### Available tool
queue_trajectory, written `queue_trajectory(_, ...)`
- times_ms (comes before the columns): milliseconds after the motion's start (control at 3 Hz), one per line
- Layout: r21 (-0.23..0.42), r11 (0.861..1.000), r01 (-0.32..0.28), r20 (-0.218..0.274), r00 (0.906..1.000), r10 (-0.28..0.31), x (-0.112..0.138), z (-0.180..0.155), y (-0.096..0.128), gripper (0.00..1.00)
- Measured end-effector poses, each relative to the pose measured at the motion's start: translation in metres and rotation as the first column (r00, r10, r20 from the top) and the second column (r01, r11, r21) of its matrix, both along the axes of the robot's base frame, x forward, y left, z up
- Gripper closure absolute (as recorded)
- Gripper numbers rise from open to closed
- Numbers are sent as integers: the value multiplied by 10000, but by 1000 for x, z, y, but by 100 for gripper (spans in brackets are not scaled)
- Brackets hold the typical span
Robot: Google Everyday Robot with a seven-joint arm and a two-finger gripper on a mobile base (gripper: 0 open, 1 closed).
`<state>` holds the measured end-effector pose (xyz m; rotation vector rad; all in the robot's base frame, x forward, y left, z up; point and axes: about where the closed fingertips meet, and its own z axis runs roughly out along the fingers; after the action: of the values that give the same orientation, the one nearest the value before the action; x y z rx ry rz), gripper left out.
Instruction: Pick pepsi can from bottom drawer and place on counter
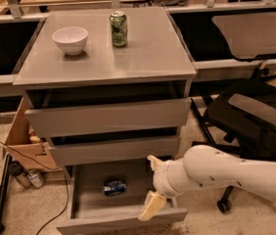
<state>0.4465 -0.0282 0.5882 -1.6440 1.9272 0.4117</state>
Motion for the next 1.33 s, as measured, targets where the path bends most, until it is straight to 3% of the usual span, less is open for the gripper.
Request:
queue_trajectory(333,0,10000,-1,0,10000,1,0,0,0,0)
queue_trajectory(667,-448,9968,-667,-481,9968,645,-4,-5,13,0)
queue_trajectory(1000,-309,9849,-1703,-925,9816,1668,3,-30,40,0)
queue_trajectory(1333,92,9673,-2536,-927,9629,2534,17,-70,73,0)
